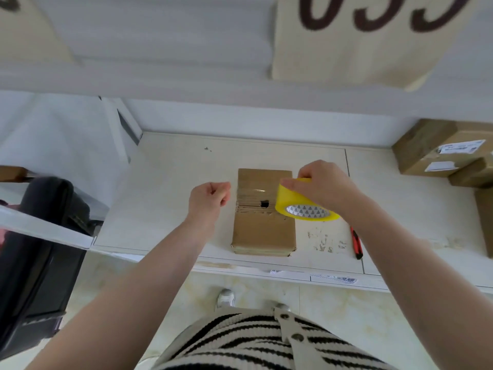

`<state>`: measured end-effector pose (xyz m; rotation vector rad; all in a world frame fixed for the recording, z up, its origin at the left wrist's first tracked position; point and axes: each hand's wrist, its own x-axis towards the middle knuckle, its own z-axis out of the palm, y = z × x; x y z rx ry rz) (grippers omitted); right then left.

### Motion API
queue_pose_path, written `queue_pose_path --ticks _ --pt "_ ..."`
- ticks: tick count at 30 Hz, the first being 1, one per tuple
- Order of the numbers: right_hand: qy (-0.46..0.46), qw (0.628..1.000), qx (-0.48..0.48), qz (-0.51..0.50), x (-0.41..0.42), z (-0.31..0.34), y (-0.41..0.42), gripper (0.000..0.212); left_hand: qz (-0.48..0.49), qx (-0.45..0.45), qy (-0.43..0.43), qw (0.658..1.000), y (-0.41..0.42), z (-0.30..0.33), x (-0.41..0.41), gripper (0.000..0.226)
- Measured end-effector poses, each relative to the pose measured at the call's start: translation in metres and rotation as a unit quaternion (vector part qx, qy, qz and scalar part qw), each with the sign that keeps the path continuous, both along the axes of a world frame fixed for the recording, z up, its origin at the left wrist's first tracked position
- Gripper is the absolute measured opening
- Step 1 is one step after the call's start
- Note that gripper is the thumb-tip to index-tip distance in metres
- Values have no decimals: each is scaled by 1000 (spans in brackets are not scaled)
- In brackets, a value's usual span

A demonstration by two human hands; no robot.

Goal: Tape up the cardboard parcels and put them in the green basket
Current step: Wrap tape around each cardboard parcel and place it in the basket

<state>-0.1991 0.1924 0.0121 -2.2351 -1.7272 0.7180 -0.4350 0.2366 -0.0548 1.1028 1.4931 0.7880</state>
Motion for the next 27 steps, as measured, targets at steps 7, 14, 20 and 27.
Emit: queue_pose_path --ticks 7,14,20,27 --pt "-84 996 -25 3 -25 -8 17 53 22 -18 -33 999 -5 -42 -3 32" --pt "-137 990 -41 9 -36 -10 25 54 60 -46 -48 996 -5 -63 4 20" --pt "-150 988 -45 5 -39 -12 27 55 89 -84 -85 989 -11 -71 19 17" --pt "-164 986 -40 0 -40 -15 27 56 5 60 92 994 -12 -74 20 17"
